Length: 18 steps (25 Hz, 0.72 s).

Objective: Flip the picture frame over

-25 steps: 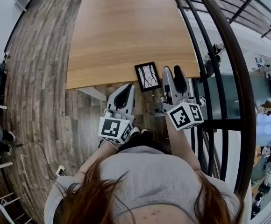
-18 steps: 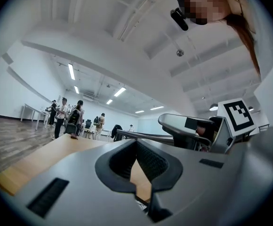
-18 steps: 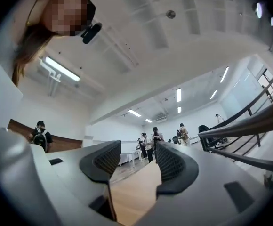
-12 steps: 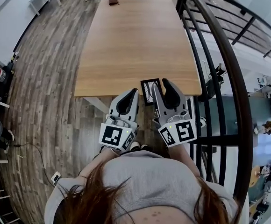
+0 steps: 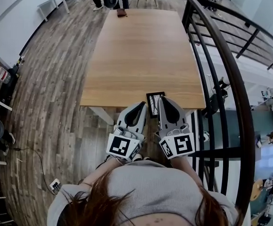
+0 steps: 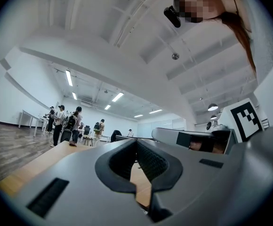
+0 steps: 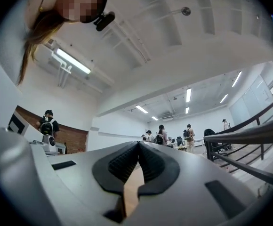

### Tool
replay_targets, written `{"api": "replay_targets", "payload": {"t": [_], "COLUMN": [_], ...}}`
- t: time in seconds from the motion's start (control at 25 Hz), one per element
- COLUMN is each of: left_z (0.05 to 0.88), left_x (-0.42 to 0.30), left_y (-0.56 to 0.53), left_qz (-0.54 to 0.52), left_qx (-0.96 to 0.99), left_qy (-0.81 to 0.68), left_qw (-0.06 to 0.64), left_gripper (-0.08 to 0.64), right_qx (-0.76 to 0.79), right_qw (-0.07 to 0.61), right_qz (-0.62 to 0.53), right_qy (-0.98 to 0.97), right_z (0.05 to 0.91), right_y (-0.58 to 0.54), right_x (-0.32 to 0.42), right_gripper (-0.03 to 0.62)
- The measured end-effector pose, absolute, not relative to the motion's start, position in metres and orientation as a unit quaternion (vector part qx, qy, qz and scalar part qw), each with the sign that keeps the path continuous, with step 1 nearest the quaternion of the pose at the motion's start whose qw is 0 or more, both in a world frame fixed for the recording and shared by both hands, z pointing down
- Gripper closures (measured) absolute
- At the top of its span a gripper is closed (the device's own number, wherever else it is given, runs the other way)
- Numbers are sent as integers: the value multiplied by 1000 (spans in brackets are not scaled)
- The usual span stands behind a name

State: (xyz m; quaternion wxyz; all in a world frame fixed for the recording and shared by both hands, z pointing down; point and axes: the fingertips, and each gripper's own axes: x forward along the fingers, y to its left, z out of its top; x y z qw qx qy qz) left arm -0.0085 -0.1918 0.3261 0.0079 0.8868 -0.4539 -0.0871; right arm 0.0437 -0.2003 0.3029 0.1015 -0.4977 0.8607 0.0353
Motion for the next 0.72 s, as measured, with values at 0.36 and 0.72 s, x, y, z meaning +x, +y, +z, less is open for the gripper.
{"api": "replay_targets", "payload": {"t": [0.36, 0.72], "left_z": [326, 324], "left_x": [-13, -19], "left_y": [-183, -176], "left_qz": [-87, -89], "left_qx": [888, 886], "left_qy": [-451, -455], "left_qw": [11, 12], "left_gripper": [554, 554], "right_qx": [-494, -497], "right_qw": [77, 64], "right_qz": [26, 23], "right_qy": [866, 865], "right_z": [314, 321], "right_y": [-193, -188], "right_x": [29, 25], "right_gripper": [577, 577]}}
